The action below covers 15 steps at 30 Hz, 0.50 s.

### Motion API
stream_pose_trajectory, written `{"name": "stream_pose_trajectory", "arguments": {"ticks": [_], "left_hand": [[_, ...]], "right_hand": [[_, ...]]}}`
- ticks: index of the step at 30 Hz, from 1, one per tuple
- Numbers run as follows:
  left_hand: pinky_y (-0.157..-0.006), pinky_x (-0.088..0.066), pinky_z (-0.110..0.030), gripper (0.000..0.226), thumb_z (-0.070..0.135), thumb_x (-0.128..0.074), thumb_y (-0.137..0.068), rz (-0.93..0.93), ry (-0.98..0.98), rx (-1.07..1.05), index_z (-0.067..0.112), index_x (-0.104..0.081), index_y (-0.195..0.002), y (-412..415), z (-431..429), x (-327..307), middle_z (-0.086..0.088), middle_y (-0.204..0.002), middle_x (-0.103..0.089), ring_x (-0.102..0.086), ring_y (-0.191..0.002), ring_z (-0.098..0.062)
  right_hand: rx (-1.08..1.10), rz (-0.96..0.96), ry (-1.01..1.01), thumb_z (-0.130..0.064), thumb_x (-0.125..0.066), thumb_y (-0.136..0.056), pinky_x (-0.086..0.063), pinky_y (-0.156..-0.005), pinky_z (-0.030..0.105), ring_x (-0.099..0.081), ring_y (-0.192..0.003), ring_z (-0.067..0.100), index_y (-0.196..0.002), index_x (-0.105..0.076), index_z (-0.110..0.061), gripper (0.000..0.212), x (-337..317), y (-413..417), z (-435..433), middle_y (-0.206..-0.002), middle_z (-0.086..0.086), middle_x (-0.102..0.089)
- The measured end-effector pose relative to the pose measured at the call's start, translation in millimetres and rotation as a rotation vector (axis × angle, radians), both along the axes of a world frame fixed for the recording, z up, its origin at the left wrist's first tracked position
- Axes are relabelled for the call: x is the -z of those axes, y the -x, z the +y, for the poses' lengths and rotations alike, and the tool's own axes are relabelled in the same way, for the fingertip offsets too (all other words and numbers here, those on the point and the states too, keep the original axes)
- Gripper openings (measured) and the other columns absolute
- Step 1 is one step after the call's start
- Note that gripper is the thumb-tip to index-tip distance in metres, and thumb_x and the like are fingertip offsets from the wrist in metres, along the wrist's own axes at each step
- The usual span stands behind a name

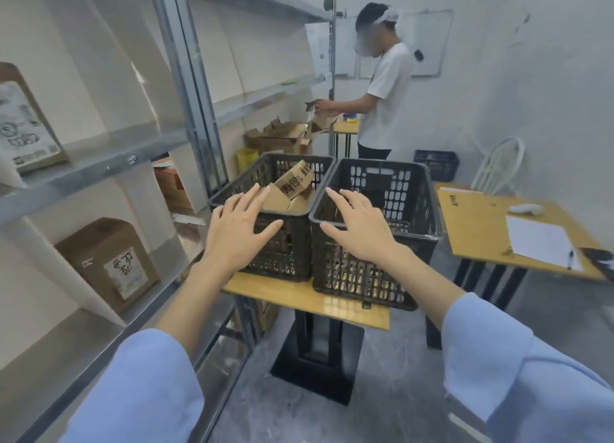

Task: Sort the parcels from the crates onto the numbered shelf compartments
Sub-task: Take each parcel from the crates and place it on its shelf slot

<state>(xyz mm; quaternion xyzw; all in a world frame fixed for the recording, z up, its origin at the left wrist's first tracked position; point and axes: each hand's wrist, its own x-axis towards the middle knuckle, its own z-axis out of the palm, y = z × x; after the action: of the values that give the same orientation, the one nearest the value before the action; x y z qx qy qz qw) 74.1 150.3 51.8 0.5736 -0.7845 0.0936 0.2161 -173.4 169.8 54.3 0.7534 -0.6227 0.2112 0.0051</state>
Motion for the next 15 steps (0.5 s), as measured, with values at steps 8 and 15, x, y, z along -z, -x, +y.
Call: {"name": "stream_pose_trajectory", "arguments": {"ticks": [8,15], "left_hand": [[-0.116,-0.020,-0.044,0.069,0.066,-0.035,-0.095,0.051,-0.099,-0.021,0.036,-0.019,-0.155,-39,-141,23,0.008,-0.162,-0.022,-0.024,-0.145,-0.020],[-0.115,-0.022,-0.047,0.070,0.065,-0.038,-0.094,0.097,-0.190,-0.021,0.036,-0.022,-0.155,-73,-252,40,0.008,-0.161,-0.024,-0.026,-0.145,-0.020]], "right_hand": [[-0.025,-0.009,-0.064,-0.052,-0.045,-0.099,-0.025,-0.116,0.049,-0.016,-0.149,0.024,-0.157,-0.018,-0.028,0.069,21,-34,-147,-0.161,0.004,-0.024],[-0.055,-0.052,-0.169,-0.049,-0.049,-0.098,-0.029,-0.115,0.049,-0.020,-0.148,0.025,-0.157,-0.016,-0.029,0.070,51,-71,-252,-0.161,0.004,-0.024]]}}
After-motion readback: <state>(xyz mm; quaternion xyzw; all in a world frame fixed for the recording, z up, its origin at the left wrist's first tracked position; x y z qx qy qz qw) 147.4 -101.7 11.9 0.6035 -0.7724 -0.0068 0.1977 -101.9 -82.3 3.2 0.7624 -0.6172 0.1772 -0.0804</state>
